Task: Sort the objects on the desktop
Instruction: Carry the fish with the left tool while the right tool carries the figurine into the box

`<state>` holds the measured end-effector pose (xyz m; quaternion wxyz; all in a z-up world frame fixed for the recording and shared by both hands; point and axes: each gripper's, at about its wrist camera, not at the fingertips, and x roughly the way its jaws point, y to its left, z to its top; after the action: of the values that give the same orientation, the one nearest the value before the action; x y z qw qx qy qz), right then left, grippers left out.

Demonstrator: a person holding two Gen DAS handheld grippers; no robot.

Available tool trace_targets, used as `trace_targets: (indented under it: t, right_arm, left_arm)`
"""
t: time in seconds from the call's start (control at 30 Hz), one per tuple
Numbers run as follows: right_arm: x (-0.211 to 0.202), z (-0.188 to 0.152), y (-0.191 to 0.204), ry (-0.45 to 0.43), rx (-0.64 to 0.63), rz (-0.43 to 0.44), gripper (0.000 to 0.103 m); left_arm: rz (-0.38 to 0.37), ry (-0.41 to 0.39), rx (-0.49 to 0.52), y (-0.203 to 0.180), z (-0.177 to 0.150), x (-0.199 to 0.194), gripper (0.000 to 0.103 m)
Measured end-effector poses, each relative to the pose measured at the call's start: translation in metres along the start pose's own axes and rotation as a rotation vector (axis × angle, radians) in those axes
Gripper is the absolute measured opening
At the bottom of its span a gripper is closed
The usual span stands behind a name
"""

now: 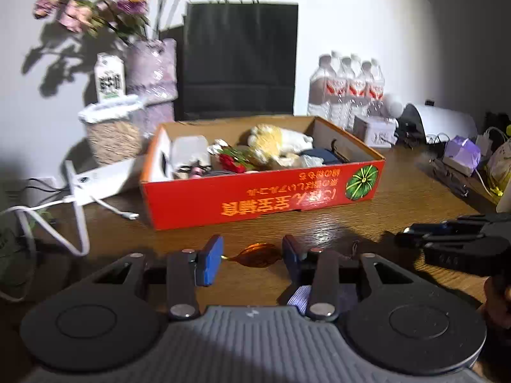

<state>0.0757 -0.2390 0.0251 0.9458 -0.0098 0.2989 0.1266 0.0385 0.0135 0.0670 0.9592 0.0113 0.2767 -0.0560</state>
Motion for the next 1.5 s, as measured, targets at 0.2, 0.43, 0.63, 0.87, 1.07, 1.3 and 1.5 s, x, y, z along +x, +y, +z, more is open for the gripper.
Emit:
trace_targets:
  t: [0.2, 0.43, 0.63, 0.87, 1.07, 1.3, 1.5]
  right_arm:
    - [-0.058, -0.008, 0.023, -0.081, 0.024, 0.047, 0.026]
    - [-0.1, -0.015, 0.04, -0.111, 0.025, 0.054, 0.026]
    - [-0.108, -0.014, 0.045, -0.118, 0.026, 0.047, 0.026]
    - [-0.1, 0.027, 0.037, -0.146, 0.009, 0.078, 0.026]
    - [-0.061, 0.104, 0.026, -0.17, -0.017, 0.144, 0.026]
    - [0.065, 0.186, 0.014, -0.019, 0.099, 0.186, 0.026]
    - [0.167, 0.198, 0.003, 0.152, 0.16, 0.098, 0.026]
  left_arm:
    - [-0.005, -0.016, -0.031, 0.007, -0.017, -0.032, 0.042]
    - [-0.083, 0.013, 0.009, -0.005, -0.048, -0.052, 0.042]
    - [-0.065, 0.004, -0.063, 0.011, -0.049, -0.059, 0.042]
    - [-0.048, -0.041, -0.061, 0.031, -0.007, -0.052, 0.042]
    - [-0.06, -0.093, -0.042, 0.045, 0.069, -0.011, 0.042]
    - [-0.023, 0.068, -0.088, 0.061, 0.139, 0.121, 0.042]
    - [0.035, 0.162, -0.067, 0.061, 0.154, 0.202, 0.042]
